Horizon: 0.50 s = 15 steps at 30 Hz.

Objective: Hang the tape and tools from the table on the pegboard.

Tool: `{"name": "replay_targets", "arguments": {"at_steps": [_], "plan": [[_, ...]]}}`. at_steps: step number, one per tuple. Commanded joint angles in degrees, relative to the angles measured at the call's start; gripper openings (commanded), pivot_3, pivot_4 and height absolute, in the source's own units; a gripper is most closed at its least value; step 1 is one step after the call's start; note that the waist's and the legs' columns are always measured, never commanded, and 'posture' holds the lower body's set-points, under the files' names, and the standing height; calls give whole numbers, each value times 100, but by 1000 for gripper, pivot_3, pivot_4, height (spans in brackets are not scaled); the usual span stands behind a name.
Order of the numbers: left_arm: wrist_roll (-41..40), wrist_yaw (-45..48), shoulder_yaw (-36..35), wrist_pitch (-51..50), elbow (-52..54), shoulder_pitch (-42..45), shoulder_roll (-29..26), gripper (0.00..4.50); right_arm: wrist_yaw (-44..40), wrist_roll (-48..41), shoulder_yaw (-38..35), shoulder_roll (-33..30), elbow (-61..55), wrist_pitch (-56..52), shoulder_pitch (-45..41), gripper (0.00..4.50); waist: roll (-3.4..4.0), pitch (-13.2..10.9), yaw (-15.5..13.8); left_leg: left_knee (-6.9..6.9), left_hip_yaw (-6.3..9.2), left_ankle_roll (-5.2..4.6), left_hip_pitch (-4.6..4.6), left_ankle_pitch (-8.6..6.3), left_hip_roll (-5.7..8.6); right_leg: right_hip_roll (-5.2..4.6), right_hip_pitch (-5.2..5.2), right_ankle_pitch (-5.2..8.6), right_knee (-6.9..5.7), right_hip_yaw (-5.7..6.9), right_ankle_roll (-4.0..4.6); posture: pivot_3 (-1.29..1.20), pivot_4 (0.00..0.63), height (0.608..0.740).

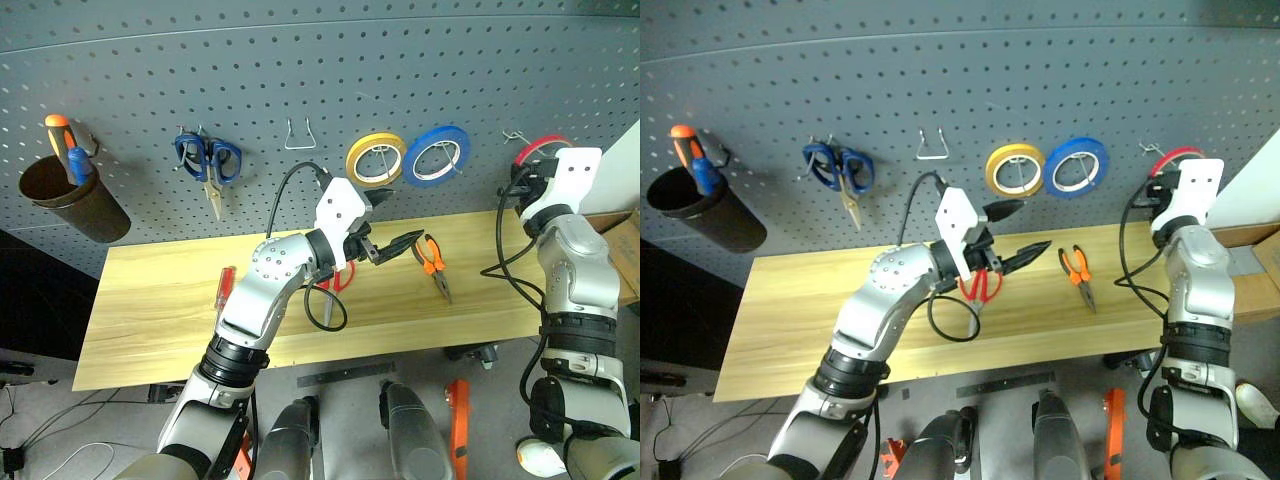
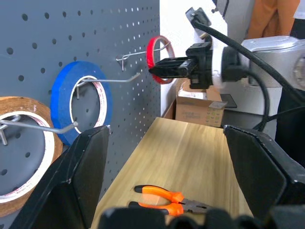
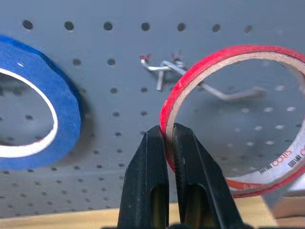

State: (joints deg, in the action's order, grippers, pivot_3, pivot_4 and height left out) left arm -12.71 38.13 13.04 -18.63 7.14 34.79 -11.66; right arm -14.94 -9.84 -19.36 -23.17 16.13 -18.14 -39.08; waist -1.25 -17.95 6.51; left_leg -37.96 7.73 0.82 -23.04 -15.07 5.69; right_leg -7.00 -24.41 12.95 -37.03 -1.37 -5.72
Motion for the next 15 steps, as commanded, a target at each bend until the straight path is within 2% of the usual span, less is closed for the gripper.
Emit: {"name": "replay_targets", "arguments": {"at_steps": [1, 3, 7, 14, 15], "plan": [[-66, -9, -155, 22, 179, 88, -50, 4123, 36, -175, -90, 24, 162, 257, -57, 203, 0, 0, -2, 0, 1, 0, 0, 0, -1, 0, 0, 0, 1, 1, 0, -194, 312, 740], [-66, -5, -194, 15, 154, 73, -114, 4123, 46, -172, 10, 86, -29, 190, 123, 614, 0, 0, -5, 0, 0, 1, -1, 0, 0, 0, 0, 0, 2, 1, 0, -191, 312, 740], [-48, 27, -286, 5, 112, -5, -290, 4123, 144, -178, 162, 245, -808, -185, 678, 1943, 0, 0, -8, 2, 3, 2, -1, 0, -2, 0, -4, 0, 1, 1, 0, -191, 312, 740], [-44, 624, -395, -109, -81, -437, -1197, 4123, 803, -337, 712, 974, -3253, -2100, 2117, 4367, 2, 1, 7, 6, -18, 4, -2, -2, -14, 22, -52, -3, -23, -65, -2, -204, 312, 740], [-37, 737, -397, -105, -132, -494, -1340, 4123, 913, -359, 786, 1086, -3472, -2359, 2223, 4450, 2, 1, 13, 5, -28, 4, -4, -2, -15, 25, -63, -6, -29, -79, -2, -204, 312, 740]]}}
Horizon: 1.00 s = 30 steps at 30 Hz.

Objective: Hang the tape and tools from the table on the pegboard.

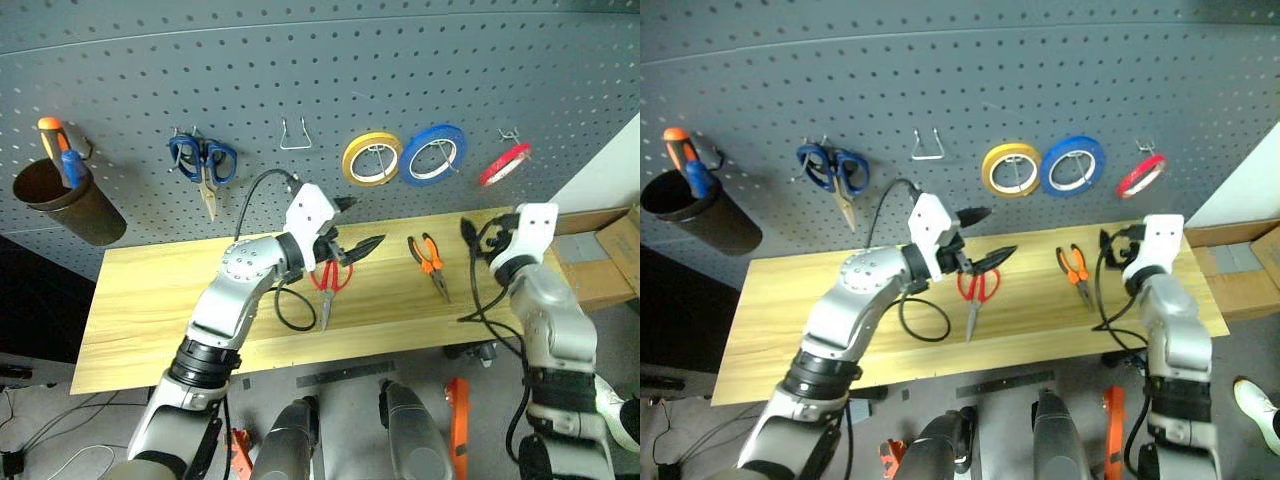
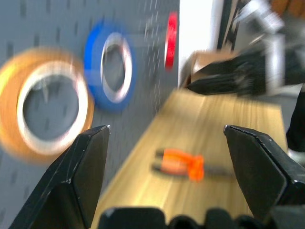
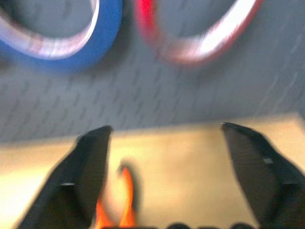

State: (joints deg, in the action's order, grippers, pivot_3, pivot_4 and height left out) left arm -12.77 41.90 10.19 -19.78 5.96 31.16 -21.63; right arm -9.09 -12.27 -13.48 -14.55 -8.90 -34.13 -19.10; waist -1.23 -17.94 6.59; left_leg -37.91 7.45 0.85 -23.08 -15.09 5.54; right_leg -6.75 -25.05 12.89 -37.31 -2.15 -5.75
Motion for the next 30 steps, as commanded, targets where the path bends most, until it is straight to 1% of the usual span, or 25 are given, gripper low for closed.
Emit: {"name": "replay_targets", "arguments": {"at_steps": [1, 4, 6, 8, 13, 19, 30], "plan": [[-7, 521, -102, 16, -108, -178, -536, 4123, 452, -57, 374, 310, -1153, -1096, 307, 4450, 0, 0, 10, 0, -9, 0, 0, 0, -7, 5, -10, -2, -7, -11, 2, -208, 314, 740], [49, 777, -73, 120, -355, -189, -846, 4123, 753, 35, 602, 520, -1364, -1857, 296, 4450, 0, 0, 11, -4, -18, 0, 2, 0, -13, 12, -21, -7, -26, -20, 9, -211, 311, 740], [115, 923, -55, 243, -575, -125, -1001, 4123, 811, 24, 752, 623, -1164, -2200, 131, 4450, -1, 0, 5, -6, -17, 0, 3, 0, -13, 12, -21, -7, -30, -19, 9, -211, 309, 740], [164, 1009, -39, 317, -722, -64, -1063, 4123, 808, 128, 906, 592, -851, -2260, -45, 4450, -1, 1, 6, -7, -18, 0, 4, 0, -12, 12, -21, -9, -31, -20, 9, -212, 307, 740], [288, 1173, 20, 464, -914, 16, -1088, 4123, 609, 459, 1310, 355, 555, -1827, -689, 4450, -2, 1, 12, -4, -23, 1, 3, 0, -12, 11, -24, -10, -27, -20, 9, -201, 301, 740], [330, 1217, 65, 423, -763, -56, -1061, 4123, 401, 743, 1466, 294, 2182, -985, -1403, 4450, -2, 1, 35, -1, -30, 2, 0, -1, -16, 11, -30, -10, -19, -20, 9, -182, 297, 740], [387, 1217, 69, 350, -593, -160, -1039, 4123, 234, 990, 1331, 143, 4943, 154, -2517, 4450, -3, 2, 50, -4, -34, 2, 0, -1, -17, 12, -31, -11, -25, -22, 10, -153, 296, 740]]}}
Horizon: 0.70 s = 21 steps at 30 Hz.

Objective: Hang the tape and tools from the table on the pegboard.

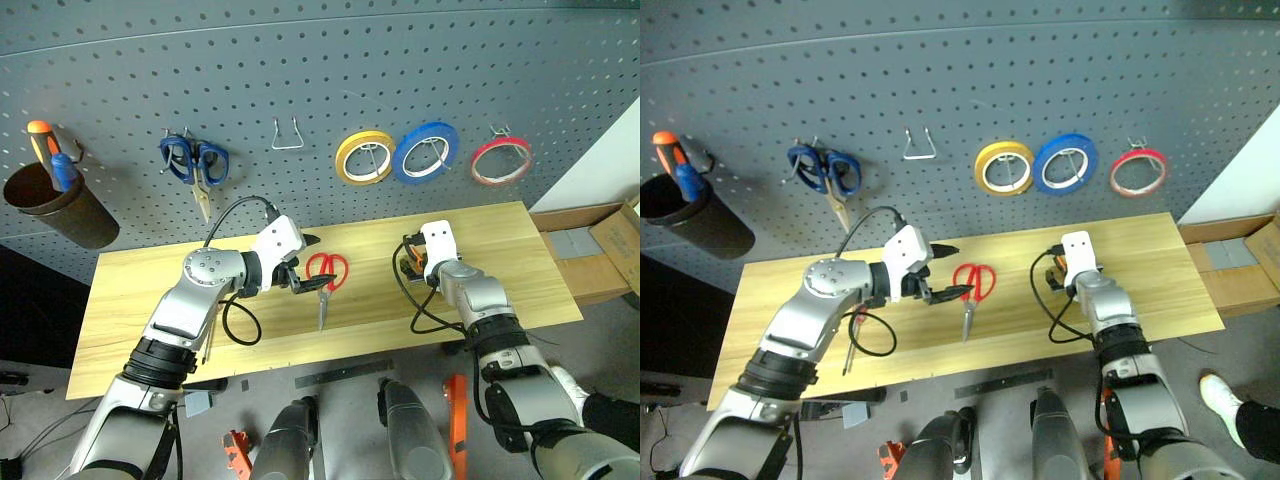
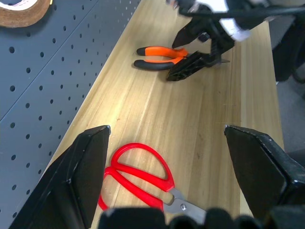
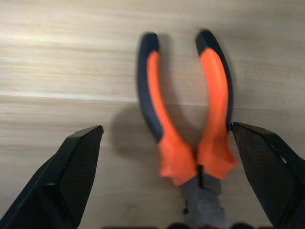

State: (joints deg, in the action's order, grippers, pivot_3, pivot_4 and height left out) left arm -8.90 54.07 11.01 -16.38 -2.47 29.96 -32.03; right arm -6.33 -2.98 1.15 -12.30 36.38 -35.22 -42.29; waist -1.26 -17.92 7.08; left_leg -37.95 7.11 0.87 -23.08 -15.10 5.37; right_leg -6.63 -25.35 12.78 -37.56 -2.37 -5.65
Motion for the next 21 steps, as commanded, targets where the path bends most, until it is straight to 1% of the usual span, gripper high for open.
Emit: {"name": "replay_targets", "arguments": {"at_steps": [1, 7, 10, 14, 18, 21], "plan": [[4, 0, -14, 8, 254, -43, 4, 4123, -48, 56, -151, -98, 593, 314, -264, 4450, 0, 0, 4, 0, 0, 0, 0, 0, 0, 0, 0, 0, 0, 0, 0, -153, 296, 740], [13, -13, -20, -11, 282, -75, 38, 4123, -171, 32, -263, -154, 1348, 510, -530, 4450, -4, 2, 6, -2, -1, 0, 1, 0, 0, 0, 2, 0, -3, -1, 0, -153, 294, 740], [16, -21, -17, -12, 295, -100, 48, 4123, -256, 51, -271, -160, 1592, 545, -608, 3837, -8, 5, 10, -3, -1, 0, 3, 0, 0, 0, 3, -1, -6, -1, 0, -153, 291, 740], [14, -34, -27, -19, 305, -115, 57, 4123, -301, 97, -241, -157, 1762, 615, -663, 2513, -20, 12, 33, -7, -1, 0, 3, 0, 0, 0, 4, -1, -8, -1, 0, -152, 288, 740], [-76, -88, -118, -101, 342, -190, 69, 4123, -243, 123, -227, -108, 1783, 725, -665, 2476, -34, 21, 39, -8, 0, 0, 4, 0, 0, 0, 5, -1, -8, -1, -1, -152, 289, 740], [-186, -170, -260, -192, 399, -297, 70, 4123, -122, 72, -287, -64, 1385, 725, -577, 2476, -34, 21, 49, -8, 0, 0, 4, 0, 0, 0, 5, -1, -8, -1, -1, -154, 291, 740]]}}
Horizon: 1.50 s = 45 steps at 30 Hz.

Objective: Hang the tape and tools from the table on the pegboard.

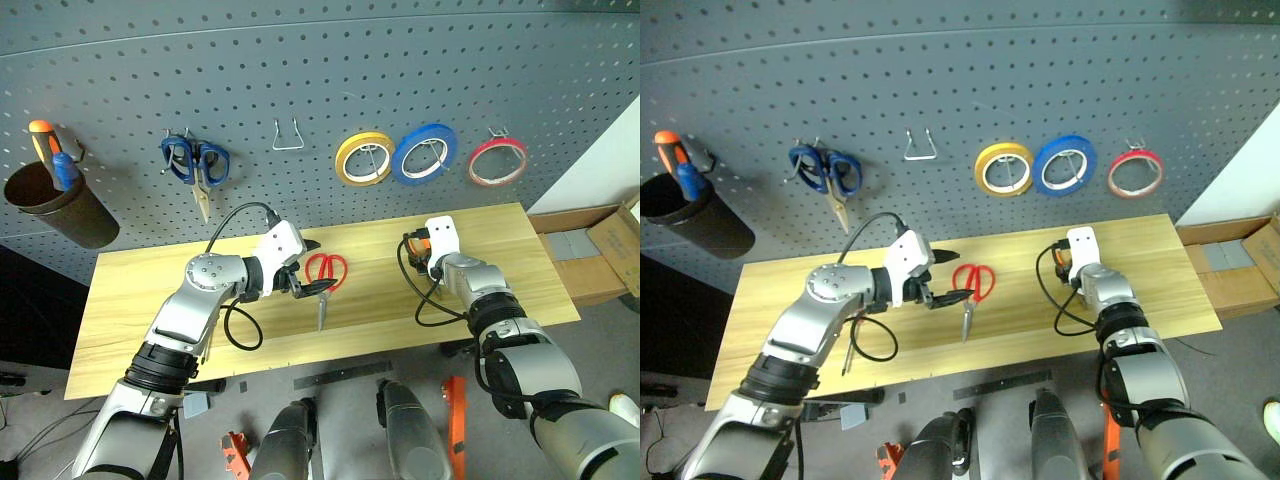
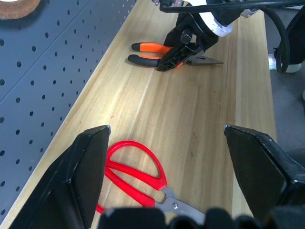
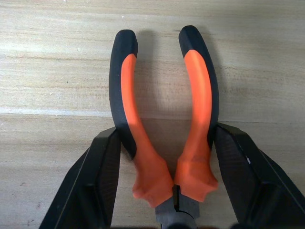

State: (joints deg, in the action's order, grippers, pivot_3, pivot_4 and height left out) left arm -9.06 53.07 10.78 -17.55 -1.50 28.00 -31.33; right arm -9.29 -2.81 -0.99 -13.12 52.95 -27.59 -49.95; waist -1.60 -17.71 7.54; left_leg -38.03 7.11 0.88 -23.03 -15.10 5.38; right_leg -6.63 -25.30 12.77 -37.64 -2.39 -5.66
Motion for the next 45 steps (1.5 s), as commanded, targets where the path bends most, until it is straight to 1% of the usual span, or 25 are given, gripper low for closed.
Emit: {"name": "replay_targets", "arguments": {"at_steps": [1, 5, 9, 12, 15, 16, 19, 20, 22, 24, 29, 33, 39, 45], "plan": [[-205, -98, -309, -101, 337, -170, -22, 4123, 219, 14, -102, 46, -626, -123, 281, 2476, 0, 0, 3, 0, 0, 0, 0, 0, 0, 0, -1, 0, 0, 0, 0, -154, 292, 740], [-349, -187, -576, -262, 538, -461, -124, 4123, 371, -175, -161, 202, -2631, -875, 945, 2475, 1, -1, 15, 7, 1, 3, -6, 0, -2, 0, -14, 0, -2, 0, 0, -152, 294, 740], [-533, -334, -907, -430, 774, -747, -172, 4123, 512, -330, -72, 447, -5108, -1962, 1800, 2475, 2, -1, 24, -3, 0, 22, -53, 11, -1, -2, -68, 0, -23, -4, 0, -145, 296, 740], [-663, -446, -1117, -574, 968, -955, -208, 4123, 554, -477, 57, 625, -6586, -2762, 2258, 2475, 2, 0, 28, -6, 1, 28, -73, 14, -2, -1, -91, 0, -33, -3, 1, -139, 295, 740], [-854, -554, -1341, -765, 1218, -1180, -204, 4123, 568, -583, 269, 780, -7770, -3317, 2623, 2475, 2, 0, 18, -5, 3, 26, -72, 13, -2, -1, -91, 0, -31, -2, 1, -130, 291, 740], [-964, -586, -1493, -835, 1339, -1314, -219, 4123, 562, -680, 439, 910, -8239, -3372, 2764, 2475, 2, 0, 14, -5, 4, 24, -72, 12, -2, -1, -90, 0, -30, -1, 1, -128, 290, 740], [-1093, -753, -1796, -869, 1547, -1549, -206, 4123, 569, -820, 763, 1227, -8999, -3308, 2946, 2475, 3, 1, 14, -2, 4, 24, -72, 12, -3, -1, -92, 0, -28, -2, 1, -120, 284, 740], [-1102, -802, -1899, -778, 1573, -1594, -193, 4123, 599, -833, 858, 1346, -9124, -3293, 2871, 2475, 2, 1, 10, -2, 4, 24, -72, 12, -3, -1, -93, 0, -29, -1, 1, -117, 281, 740], [-1101, -936, -2099, -496, 1575, -1616, -129, 4123, 633, -851, 993, 1535, -9256, -3225, 2621, 2475, 0, 2, -2, -3, 5, 24, -71, 12, -3, -1, -92, -4, -30, 0, 7, -110, 276, 740], [-1210, -1060, -2269, -403, 1597, -1579, -46, 4123, 555, -862, 1040, 1583, -9192, -3160, 2306, 2475, -4, 8, -46, -3, 7, 25, -70, 12, -3, 0, -93, -14, -30, 4, 15, -94, 266, 740], [-1559, -1023, -2492, -468, 1927, -1907, -40, 4123, 330, -814, 965, 1660, -8291, -2416, 1271, 2475, -32, 43, -147, -4, 15, 41, -68, 23, -5, 2, -91, -24, -28, 15, 23, -65, 249, 740], [-1845, -1021, -2626, -615, 2155, -2159, -104, 4123, 217, -819, 916, 1802, -7548, -1836, 494, 2475, -37, 50, -184, -2, 14, 51, -68, 28, -7, 4, -93, -24, -23, 15, 23, -35, 233, 740], [-1989, -1206, -2757, -585, 2205, -2138, -103, 4123, 129, -823, 737, 2062, -6408, -1014, -543, 2475, -48, 92, -259, 2, 15, 60, -69, 33, -9, 8, -98, -24, -23, 15, 24, 1, 205, 740], [-2124, -1323, -2805, -571, 2230, -2053, -103, 4123, -55, -784, 679, 2208, -5383, -153, -1194, 2475, -60, 193, -289, 3, 16, 62, -70, 34, -9, 9, -97, -24, -17, 18, 24, 29, 185, 740]]}}
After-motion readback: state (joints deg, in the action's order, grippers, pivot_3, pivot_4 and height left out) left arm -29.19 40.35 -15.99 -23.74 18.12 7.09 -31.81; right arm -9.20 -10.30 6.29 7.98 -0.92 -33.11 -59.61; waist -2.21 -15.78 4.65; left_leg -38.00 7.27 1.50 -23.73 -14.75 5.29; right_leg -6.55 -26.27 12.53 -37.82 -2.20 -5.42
